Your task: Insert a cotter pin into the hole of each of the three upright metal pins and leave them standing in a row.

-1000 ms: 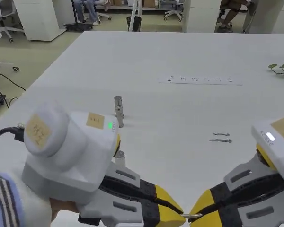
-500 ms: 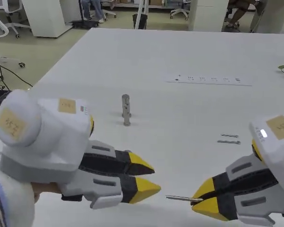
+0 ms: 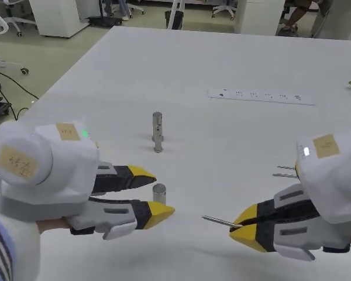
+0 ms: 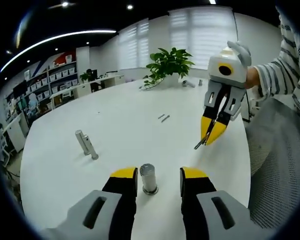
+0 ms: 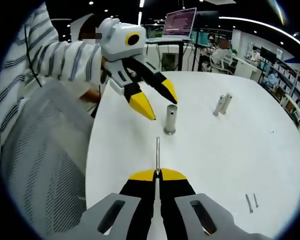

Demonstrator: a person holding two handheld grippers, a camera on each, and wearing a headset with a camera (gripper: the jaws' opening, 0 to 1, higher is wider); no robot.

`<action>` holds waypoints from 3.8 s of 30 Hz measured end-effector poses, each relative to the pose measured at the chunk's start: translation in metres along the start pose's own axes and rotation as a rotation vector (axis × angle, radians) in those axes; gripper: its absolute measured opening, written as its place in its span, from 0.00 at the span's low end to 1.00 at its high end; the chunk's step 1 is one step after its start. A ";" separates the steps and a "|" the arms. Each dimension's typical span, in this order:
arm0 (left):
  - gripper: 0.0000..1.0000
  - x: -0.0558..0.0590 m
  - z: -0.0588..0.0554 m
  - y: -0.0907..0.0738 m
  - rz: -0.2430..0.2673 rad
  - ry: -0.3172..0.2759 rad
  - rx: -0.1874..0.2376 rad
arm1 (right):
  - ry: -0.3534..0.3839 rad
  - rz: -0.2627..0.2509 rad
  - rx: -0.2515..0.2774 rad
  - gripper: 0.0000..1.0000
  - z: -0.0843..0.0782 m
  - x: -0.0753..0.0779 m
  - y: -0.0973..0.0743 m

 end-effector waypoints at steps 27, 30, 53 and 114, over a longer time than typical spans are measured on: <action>0.19 -0.011 -0.031 0.021 0.056 0.002 -0.016 | -0.010 -0.053 -0.095 0.03 0.015 0.019 0.039; 0.15 -0.011 -0.031 0.021 0.060 -0.011 -0.010 | -0.009 -0.052 -0.087 0.03 0.019 0.020 0.043; 0.11 -0.009 -0.032 0.021 0.143 -0.069 0.011 | -0.018 -0.070 -0.051 0.03 0.029 0.020 0.050; 0.11 -0.008 -0.033 0.021 0.191 -0.084 0.005 | 0.006 -0.075 0.020 0.03 0.052 0.021 0.067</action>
Point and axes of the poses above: the centre of the closed fingertips' face, and the gripper's own axes: y roughly forward along the fingers, x roughly to its right, z roughly out of its top, the point moved 3 cm from there along -y, roughly backward along the fingers, and after that the axes turned 8 degrees about x, right-handed, at the moved point
